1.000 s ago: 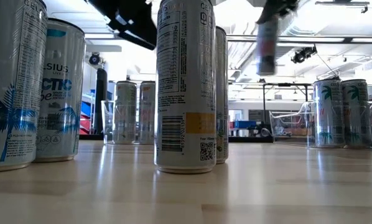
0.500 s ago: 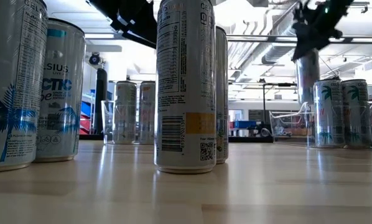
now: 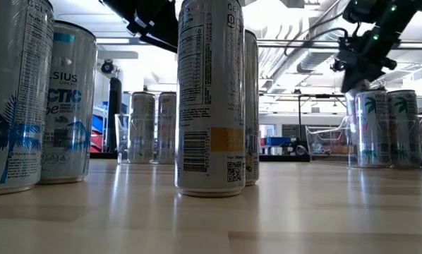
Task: Sort soda cans
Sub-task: Put the white/pink soda can into the top right transparent bin, then adjust the top right transparent bin
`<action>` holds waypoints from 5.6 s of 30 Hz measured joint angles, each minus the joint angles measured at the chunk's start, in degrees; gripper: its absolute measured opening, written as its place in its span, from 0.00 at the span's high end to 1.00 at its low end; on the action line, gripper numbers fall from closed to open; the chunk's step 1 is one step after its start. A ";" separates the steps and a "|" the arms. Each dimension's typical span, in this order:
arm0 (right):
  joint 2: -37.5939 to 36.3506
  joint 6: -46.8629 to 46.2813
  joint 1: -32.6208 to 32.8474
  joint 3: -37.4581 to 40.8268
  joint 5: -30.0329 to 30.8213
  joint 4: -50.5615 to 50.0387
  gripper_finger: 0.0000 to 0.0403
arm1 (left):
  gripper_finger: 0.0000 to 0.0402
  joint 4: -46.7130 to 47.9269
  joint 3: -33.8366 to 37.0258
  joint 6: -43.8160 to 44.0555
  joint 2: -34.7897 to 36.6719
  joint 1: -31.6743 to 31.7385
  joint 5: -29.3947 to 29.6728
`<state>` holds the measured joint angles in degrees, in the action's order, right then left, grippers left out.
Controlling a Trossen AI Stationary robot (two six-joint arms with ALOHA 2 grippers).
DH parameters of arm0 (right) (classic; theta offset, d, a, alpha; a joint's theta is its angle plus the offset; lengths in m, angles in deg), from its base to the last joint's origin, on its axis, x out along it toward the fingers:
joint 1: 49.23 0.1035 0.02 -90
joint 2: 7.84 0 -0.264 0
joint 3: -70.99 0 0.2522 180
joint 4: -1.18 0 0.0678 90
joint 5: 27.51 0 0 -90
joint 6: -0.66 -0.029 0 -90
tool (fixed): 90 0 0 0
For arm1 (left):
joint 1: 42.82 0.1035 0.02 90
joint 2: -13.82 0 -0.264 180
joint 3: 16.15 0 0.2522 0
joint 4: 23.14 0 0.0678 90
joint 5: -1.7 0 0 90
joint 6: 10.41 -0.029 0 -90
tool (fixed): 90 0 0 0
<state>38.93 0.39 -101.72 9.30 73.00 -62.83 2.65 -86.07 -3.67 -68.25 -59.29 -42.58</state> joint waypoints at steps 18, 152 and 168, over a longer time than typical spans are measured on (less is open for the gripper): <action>-0.35 -5.82 -1.27 3.03 4.52 -4.31 0.42 | 0.19 0.03 0.00 0.91 0.00 -0.59 0.04; 8.25 -12.61 -1.25 1.05 -4.45 -11.63 0.28 | 0.19 0.62 0.00 3.13 0.02 -0.81 1.29; -0.60 -16.88 0.69 1.07 -1.35 0.42 0.28 | 0.19 0.62 0.00 3.01 0.02 -0.72 0.42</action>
<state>38.33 -16.49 -101.03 10.38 71.65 -62.41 3.27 -86.07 -0.65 -68.22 -60.01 -42.16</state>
